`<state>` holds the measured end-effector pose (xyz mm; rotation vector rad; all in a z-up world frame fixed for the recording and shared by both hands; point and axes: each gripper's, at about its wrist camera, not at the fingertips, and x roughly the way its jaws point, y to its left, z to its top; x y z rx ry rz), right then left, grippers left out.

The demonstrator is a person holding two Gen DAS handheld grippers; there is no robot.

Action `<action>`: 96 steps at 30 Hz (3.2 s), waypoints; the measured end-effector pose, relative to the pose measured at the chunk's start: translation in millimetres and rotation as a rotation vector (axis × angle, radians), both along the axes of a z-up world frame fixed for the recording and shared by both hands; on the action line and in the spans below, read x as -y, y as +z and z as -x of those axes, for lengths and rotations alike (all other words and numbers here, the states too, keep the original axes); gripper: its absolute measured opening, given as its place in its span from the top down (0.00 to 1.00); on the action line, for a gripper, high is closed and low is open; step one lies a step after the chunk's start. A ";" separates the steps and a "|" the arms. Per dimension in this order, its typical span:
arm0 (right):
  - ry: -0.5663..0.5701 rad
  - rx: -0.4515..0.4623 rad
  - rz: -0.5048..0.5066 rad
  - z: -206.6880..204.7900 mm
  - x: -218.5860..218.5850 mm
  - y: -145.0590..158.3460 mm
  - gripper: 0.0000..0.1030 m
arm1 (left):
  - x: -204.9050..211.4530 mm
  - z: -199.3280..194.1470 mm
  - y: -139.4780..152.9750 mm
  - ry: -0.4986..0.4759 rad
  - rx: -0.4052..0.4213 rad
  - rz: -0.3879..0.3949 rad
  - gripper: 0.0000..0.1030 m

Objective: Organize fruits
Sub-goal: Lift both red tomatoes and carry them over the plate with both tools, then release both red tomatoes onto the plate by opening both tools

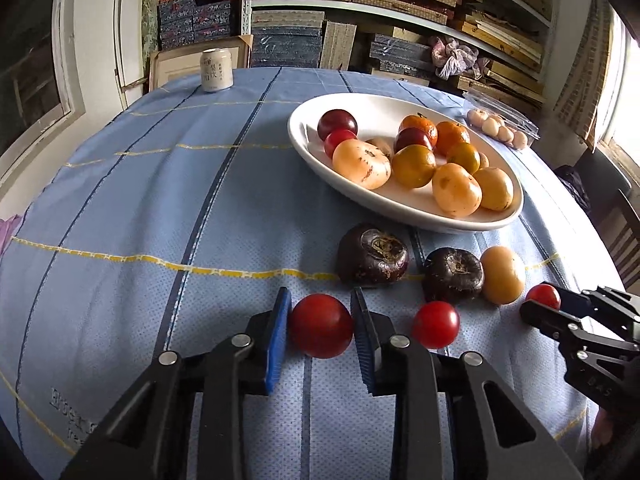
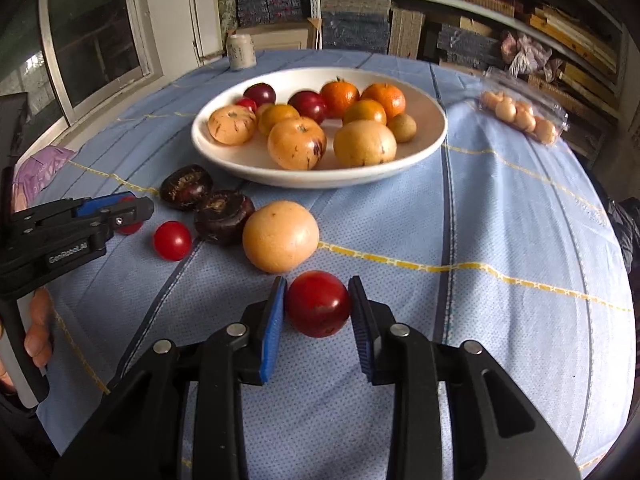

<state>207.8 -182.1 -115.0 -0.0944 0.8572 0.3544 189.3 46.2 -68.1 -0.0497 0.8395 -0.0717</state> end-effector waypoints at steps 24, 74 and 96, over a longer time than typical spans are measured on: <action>-0.018 0.068 -0.074 15.2 8.3 13.3 0.72 | 3.8 14.3 13.7 -0.042 0.097 0.028 0.71; -0.012 0.178 -0.081 -44.3 19.1 104.9 0.72 | 30.0 -34.3 86.8 -0.102 0.188 0.039 0.70; -0.022 0.115 -0.085 -109.9 15.0 85.0 0.42 | 30.6 -106.6 67.9 -0.055 0.071 0.054 0.47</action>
